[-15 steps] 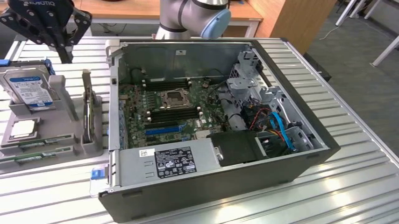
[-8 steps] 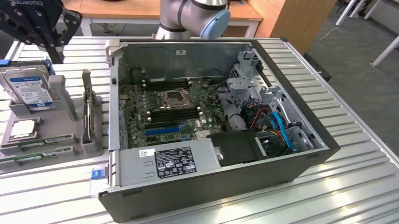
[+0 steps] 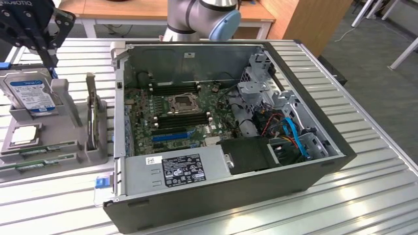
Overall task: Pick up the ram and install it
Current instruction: 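Reach for the ram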
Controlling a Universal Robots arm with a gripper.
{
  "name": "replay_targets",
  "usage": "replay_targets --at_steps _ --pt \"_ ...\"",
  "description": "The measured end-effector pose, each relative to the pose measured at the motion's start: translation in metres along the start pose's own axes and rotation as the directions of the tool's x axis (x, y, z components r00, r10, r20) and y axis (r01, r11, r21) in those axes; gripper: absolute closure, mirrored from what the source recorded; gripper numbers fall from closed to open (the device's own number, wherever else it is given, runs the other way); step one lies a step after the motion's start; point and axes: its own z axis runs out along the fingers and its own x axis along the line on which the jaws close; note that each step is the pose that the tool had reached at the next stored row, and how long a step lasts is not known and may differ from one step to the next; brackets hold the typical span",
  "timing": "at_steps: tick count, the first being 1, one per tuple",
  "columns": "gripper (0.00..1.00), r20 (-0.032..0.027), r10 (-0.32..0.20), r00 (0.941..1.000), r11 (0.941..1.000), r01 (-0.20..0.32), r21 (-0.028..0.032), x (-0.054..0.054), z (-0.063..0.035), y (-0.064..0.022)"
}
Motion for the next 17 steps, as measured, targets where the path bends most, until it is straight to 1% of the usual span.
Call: replay_targets --at_steps 11,17 --pt "0.9 -0.0001 0.0 1.0 1.0 0.0 0.0001 0.029 0.0005 -0.0022" --pt "0.9 -0.0001 0.0 1.0 1.0 0.0 0.0001 0.047 0.0008 -0.0036"
